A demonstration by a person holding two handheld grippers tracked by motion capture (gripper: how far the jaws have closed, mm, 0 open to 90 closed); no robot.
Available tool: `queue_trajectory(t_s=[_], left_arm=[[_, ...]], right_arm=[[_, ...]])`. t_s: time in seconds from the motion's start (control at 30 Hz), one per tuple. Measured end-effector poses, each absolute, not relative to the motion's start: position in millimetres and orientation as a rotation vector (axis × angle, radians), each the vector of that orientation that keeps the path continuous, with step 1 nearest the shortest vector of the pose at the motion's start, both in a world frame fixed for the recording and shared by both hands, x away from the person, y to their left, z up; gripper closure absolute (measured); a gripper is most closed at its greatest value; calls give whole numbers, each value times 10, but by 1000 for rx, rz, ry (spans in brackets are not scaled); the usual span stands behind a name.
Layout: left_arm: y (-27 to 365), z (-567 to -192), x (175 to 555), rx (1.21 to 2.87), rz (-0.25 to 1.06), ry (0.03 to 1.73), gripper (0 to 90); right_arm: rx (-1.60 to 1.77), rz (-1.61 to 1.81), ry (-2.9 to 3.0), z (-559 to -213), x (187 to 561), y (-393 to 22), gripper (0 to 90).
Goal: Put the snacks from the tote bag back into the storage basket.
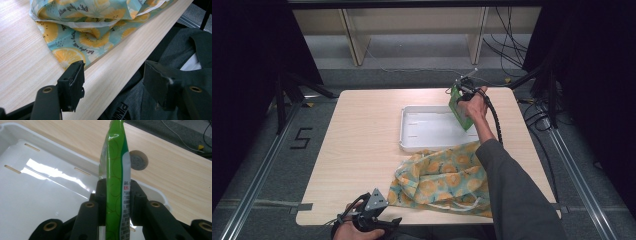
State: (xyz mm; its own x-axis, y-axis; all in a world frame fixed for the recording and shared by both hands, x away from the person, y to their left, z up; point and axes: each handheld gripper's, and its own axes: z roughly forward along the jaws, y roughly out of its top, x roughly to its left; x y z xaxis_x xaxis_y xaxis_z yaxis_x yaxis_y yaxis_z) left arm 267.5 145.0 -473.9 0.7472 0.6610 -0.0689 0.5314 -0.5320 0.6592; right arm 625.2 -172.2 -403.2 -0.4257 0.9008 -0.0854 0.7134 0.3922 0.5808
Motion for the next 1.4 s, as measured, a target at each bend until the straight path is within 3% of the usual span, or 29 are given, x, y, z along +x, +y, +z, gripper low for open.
queue_trajectory(t_s=[0.57,1.4], left_arm=[[1441,-4742,2674,2260,238,887,332],[1441,-4743,2673,2262,238,886,333]], right_arm=[[1459,663,2260,-4021,6245,-1709,687],[1550,751,2307,-4084,6229,-1713,739]])
